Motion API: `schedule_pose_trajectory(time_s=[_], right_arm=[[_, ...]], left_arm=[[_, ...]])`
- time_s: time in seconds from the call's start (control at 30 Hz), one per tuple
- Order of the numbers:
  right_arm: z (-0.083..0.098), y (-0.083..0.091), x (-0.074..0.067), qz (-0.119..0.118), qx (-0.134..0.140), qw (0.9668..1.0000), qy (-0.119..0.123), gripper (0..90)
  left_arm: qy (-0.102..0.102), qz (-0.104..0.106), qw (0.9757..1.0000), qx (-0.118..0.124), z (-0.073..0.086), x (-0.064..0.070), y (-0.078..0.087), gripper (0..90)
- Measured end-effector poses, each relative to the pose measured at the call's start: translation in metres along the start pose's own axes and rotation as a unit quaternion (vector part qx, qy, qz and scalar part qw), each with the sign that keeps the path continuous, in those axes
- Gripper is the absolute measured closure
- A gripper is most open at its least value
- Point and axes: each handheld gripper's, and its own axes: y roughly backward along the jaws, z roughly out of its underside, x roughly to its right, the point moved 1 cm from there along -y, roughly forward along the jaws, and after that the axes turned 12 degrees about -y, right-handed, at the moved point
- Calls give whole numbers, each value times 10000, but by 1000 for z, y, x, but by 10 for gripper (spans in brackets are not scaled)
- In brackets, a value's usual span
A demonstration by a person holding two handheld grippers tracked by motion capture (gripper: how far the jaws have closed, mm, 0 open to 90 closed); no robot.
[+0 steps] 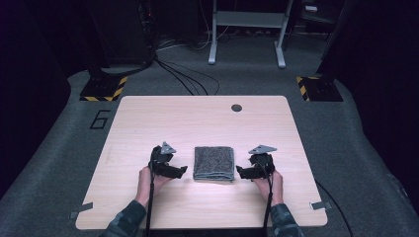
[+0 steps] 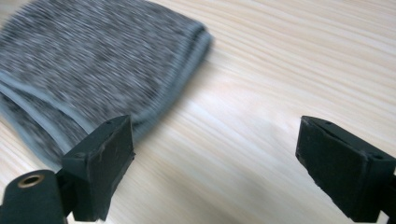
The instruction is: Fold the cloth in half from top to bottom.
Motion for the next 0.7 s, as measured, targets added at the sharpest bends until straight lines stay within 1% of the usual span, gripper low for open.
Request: schedule_pose_trajectory(time_s=[0.03,0.07,0.1,0.13,0.2,0.23,0.27,0.3,0.37,0.4,0.43,0.47,0.5,0.57,0.63,0.67,0.7], right_arm=[[3,4,4,73,6,9999,-145,111],[7,7,10,124,-2,9999,-103,110],[10,10,16,186,8,9998,-116,111],[14,14,22,234,16,9996,-170,110],[22,20,33,378,-5,9988,-296,110],[26,23,39,435,4,9984,-363,110],[30,25,45,510,18,9979,-403,111],[33,28,51,564,14,9975,-428,111],[40,32,60,691,16,9964,-482,109],[43,33,64,725,-21,9957,-577,106],[46,34,68,762,-7,9953,-599,106],[49,35,71,801,-3,9946,-661,104],[51,36,75,850,0,9943,-639,101],[55,37,78,915,-1,9930,-748,96],[58,38,83,884,66,9933,-742,94],[59,38,84,879,102,9928,-802,92],[60,38,85,846,122,9931,-803,87]], left_arm=[[32,-52,10000,-38,5,-3,4,123],[39,-110,9999,-72,10,-6,8,119],[113,-158,9998,-66,15,-9,11,115],[65,-211,9996,-152,21,-13,16,114],[228,-328,9991,-152,32,-20,22,108],[247,-371,9988,-223,38,-24,26,106],[437,-469,9979,-133,45,-26,27,105],[487,-503,9973,-209,51,-30,30,105],[648,-658,9956,-163,63,-36,35,102],[700,-720,9948,-179,69,-38,38,101],[792,-794,9935,-171,74,-40,39,100],[792,-794,9935,-171,74,-40,39,99],[903,-877,9919,-167,82,-43,42,95],[938,-933,9910,-193,88,-45,43,93],[958,-981,9903,-210,93,-46,43,89],[976,-961,9902,-255,94,-47,44,87],[976,-961,9902,-255,94,-47,44,86]])
